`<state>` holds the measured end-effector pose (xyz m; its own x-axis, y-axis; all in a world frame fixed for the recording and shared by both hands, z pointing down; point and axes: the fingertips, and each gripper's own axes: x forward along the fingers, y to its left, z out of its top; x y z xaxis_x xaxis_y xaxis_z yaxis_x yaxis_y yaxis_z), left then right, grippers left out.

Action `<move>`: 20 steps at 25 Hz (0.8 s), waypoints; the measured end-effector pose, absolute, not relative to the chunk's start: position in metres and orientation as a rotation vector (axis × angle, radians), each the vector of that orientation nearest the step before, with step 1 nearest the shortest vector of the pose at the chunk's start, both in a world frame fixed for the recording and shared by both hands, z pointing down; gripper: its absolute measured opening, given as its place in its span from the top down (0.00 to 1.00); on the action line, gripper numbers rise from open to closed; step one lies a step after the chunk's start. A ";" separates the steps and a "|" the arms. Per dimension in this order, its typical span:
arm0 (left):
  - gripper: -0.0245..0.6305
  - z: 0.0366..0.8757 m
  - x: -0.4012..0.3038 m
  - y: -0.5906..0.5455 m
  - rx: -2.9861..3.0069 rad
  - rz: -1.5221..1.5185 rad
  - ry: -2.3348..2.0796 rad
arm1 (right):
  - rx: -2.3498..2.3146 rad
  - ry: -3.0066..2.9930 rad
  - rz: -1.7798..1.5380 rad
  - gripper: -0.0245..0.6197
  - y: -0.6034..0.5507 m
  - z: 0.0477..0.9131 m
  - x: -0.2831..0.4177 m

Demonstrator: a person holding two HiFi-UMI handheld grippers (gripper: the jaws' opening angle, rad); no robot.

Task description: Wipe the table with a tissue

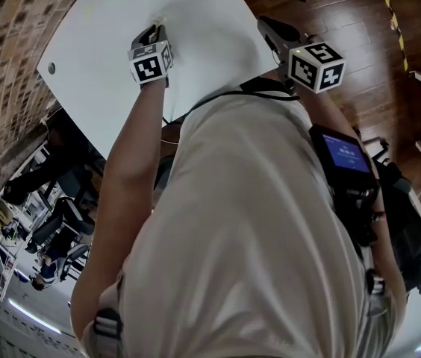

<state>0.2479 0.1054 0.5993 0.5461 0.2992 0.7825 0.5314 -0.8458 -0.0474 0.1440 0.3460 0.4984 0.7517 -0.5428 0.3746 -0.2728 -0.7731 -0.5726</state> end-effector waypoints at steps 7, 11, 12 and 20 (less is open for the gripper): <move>0.87 0.607 0.207 0.177 -2.292 -1.081 -1.014 | -2.454 0.574 -0.762 0.95 0.340 0.496 0.147; 0.87 0.610 0.141 0.218 -2.107 -1.079 -1.282 | -2.457 0.574 -0.759 0.95 0.324 0.491 0.153; 0.87 0.611 0.124 0.219 -2.059 -1.104 -1.341 | -2.457 0.578 -0.759 0.95 0.319 0.491 0.154; 0.88 0.611 0.045 0.201 -1.868 -1.307 -1.459 | -2.458 0.667 -0.734 0.95 0.325 0.490 0.148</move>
<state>0.0446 0.2011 0.6114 0.0010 0.5058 0.8626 0.9128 -0.3529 0.2058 0.1484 0.3246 0.4903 0.7363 -0.5699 0.3649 -0.3088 -0.7628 -0.5682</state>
